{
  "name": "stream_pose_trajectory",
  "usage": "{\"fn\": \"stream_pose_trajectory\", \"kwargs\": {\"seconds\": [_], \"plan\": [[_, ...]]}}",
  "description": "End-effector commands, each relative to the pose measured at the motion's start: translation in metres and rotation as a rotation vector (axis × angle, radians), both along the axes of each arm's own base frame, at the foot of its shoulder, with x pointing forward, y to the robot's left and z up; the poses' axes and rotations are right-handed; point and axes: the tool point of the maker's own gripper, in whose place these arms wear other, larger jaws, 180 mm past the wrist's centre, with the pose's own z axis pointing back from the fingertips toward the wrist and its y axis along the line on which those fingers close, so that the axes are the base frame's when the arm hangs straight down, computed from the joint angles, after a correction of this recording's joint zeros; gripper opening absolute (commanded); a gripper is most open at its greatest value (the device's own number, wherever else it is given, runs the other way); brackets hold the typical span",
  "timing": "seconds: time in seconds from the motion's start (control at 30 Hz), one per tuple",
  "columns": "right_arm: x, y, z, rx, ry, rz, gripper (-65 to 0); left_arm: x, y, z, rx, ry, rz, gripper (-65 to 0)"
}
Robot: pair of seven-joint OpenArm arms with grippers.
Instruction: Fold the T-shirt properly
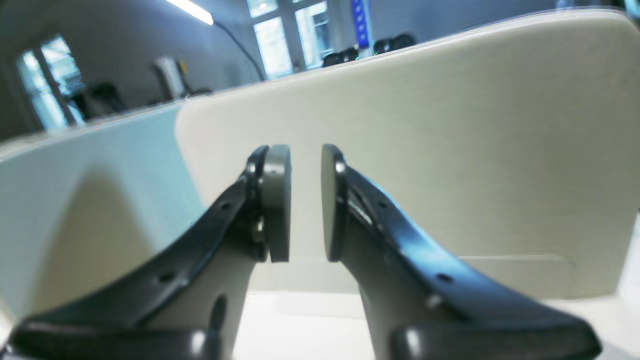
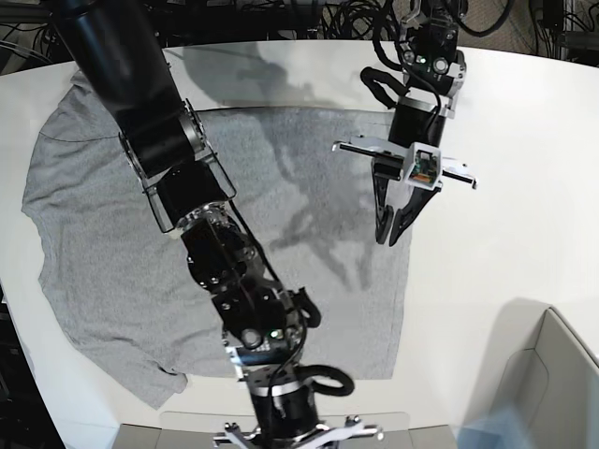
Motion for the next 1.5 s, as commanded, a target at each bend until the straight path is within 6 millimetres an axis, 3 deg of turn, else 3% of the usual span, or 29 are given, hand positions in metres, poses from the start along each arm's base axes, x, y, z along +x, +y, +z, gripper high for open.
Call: {"fn": "stream_pose_trajectory", "kwargs": {"seconds": [0.0, 0.2, 0.37, 0.4, 0.53, 0.7, 0.83, 0.93, 1.03, 1.2, 1.3, 1.47], "plan": [[-0.011, 0.003, 0.029, 0.008, -0.11, 0.001, -54.2, 0.0, 0.0, 0.014, -0.007, -0.054, -0.001, -58.5], [-0.035, 0.027, 0.031, 0.012, -0.242, 0.149, -53.5, 0.0, 0.0, 0.014, -0.005, -0.054, -0.002, -58.5], [-0.069, 0.054, 0.018, 0.066, -0.183, 0.389, -53.4, -0.001, 0.004, 0.012, 0.035, -0.049, -0.017, -58.4], [-0.078, 0.051, 0.012, 0.063, -0.153, 0.405, -53.4, -0.002, 0.006, 0.01, 0.047, -0.046, -0.022, -58.4], [-0.102, 0.007, -0.019, 0.012, -0.046, 0.362, -53.2, -0.003, 0.01, 0.008, 0.068, -0.039, -0.023, -58.3], [-0.118, -0.062, -0.082, -0.03, 0.125, 0.234, -43.4, -0.006, 0.024, -0.001, 0.088, -0.002, 0.012, -57.7], [-0.145, -0.097, -0.108, -0.022, 0.185, 0.164, -39.6, -0.003, 0.025, -0.008, 0.119, 0.046, 0.0, -52.4], [-0.151, -0.112, -0.128, -0.012, 0.242, 0.121, -39.6, 0.01, 0.019, 0.006, 0.129, 0.0, -0.031, -50.1], [-0.157, -0.114, -0.142, -0.009, 0.281, 0.116, -39.6, 0.016, 0.009, 0.017, 0.142, -0.038, -0.093, -49.8], [-0.16, -0.115, -0.148, -0.008, 0.299, 0.114, -39.6, 0.039, 0.028, 0.049, 0.012, -0.13, 0.059, -50.5], [-0.161, -0.114, -0.15, -0.005, 0.306, 0.117, -39.6, 0.044, 0.041, 0.067, -0.09, -0.2, 0.188, -54.6], [-0.168, -0.118, -0.166, -0.012, 0.352, 0.109, -39.6, 0.041, 0.021, 0.077, -0.134, -0.242, 0.163, -56.1]]}}
